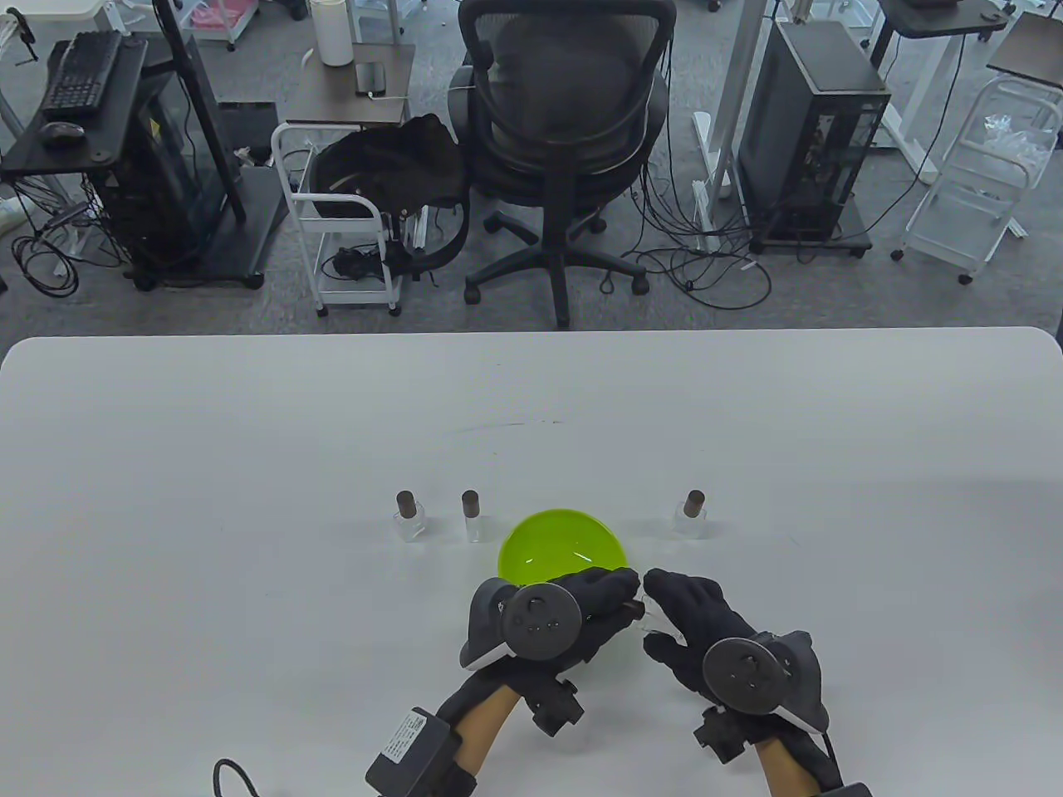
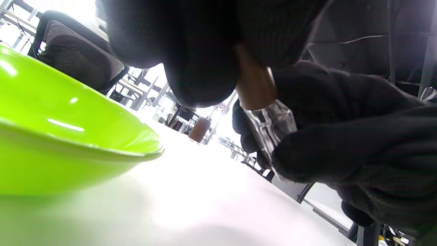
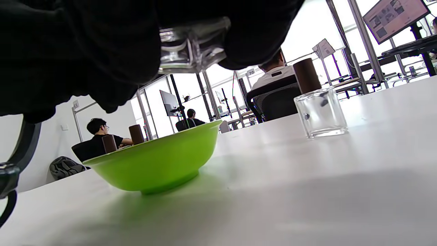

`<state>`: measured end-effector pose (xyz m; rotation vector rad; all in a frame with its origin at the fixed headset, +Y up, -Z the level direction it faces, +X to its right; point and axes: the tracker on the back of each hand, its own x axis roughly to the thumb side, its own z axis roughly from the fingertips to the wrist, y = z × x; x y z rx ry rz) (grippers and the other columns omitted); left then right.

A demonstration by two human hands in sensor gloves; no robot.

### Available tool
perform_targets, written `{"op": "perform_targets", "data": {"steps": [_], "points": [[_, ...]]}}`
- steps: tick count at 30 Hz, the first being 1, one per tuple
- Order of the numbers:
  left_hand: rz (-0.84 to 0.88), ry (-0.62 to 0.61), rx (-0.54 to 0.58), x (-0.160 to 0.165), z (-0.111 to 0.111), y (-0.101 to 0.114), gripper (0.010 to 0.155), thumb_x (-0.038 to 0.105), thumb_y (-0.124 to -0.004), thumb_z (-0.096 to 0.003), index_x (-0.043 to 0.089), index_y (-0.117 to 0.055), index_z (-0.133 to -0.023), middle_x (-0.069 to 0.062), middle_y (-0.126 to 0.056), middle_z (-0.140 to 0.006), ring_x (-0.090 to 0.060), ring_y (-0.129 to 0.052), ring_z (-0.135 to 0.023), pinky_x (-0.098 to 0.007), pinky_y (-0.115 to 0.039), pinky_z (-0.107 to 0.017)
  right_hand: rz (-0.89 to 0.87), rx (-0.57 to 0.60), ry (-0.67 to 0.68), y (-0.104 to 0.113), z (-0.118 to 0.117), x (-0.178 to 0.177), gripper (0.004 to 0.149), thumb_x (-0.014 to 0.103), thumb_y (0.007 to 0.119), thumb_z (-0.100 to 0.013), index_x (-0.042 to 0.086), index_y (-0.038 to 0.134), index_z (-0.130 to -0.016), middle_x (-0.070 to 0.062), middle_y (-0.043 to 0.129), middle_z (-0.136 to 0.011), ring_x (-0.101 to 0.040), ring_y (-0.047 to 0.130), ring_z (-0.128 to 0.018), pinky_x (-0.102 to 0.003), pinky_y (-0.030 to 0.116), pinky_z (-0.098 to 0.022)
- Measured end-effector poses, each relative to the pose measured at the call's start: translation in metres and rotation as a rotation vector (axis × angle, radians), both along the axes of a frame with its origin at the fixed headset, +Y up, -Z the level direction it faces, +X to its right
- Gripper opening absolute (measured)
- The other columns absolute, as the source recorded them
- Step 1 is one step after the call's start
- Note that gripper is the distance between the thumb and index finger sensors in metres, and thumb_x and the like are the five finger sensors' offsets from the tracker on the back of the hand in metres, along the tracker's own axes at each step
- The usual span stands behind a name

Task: Assemble perfume bottles from components

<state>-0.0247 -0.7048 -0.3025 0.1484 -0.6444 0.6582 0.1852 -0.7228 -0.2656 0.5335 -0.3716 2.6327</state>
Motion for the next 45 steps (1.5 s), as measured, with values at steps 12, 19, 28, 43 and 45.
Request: {"op": "perform_targets", "data": {"steps": [12,19,28,43,45], "points": [[0.069,0.024,0.006,0.0,0.0,-0.002,0.048,0.037,-0.079,-0.0448,0.018,-0.087,-0.089,-0.006,-0.097,-0.079,-0.01,-0.108,-0.053,-0.029,-0.091,-0.055,-0.078,-0.031,0.02,0.002,-0.002,0.0,0.07,0.041,0.09,-0.046,0.013,0.063,-0.104,-0.01,0.079,-0.101,-0.031,0.085,-0.089,-0.044,0.084,-0.07],[0.007,-0.041,-0.003,0.001,0.0,0.007,0.053,0.044,-0.075,-0.0503,0.022,-0.077,-0.098,-0.004,-0.088,-0.092,-0.016,-0.102,-0.07,-0.035,-0.082,-0.065,-0.098,-0.073,0.037,0.001,-0.005,0.004,0.073,0.043,0.087,-0.048,0.017,0.054,-0.108,-0.007,0.071,-0.106,-0.028,0.079,-0.094,-0.042,0.081,-0.073],[-0.147,0.128,0.123,-0.049,0.006,0.031,0.071,0.054,-0.072,-0.0499,0.022,-0.057,-0.112,-0.012,-0.065,-0.113,-0.034,-0.079,-0.099,-0.052,-0.062,-0.078,-0.18,-0.073,0.016,0.003,-0.007,0.019,0.076,0.041,0.084,-0.051,0.015,0.044,-0.11,-0.011,0.063,-0.109,-0.031,0.077,-0.097,-0.044,0.08,-0.073],[-0.485,0.392,-0.036,-0.125,0.002,-0.025,0.084,0.061,-0.071,-0.0471,0.023,-0.043,-0.117,-0.017,-0.045,-0.121,-0.044,-0.056,-0.111,-0.061,-0.045,-0.083,-0.278,-0.075,-0.219,0.02,-0.026,0.073,0.076,0.037,0.083,-0.054,0.014,0.037,-0.109,-0.017,0.052,-0.111,-0.032,0.076,-0.105,-0.045,0.076,-0.077],[-0.487,0.392,-0.037,-0.126,0.002,-0.025,0.084,0.061,-0.071,-0.0469,0.024,-0.044,-0.117,-0.017,-0.046,-0.121,-0.044,-0.056,-0.111,-0.061,-0.046,-0.083,-0.268,-0.091,-0.289,0.021,-0.033,0.087,0.076,0.037,0.083,-0.054,0.013,0.037,-0.109,-0.018,0.051,-0.111,-0.032,0.076,-0.106,-0.045,0.076,-0.077]]}}
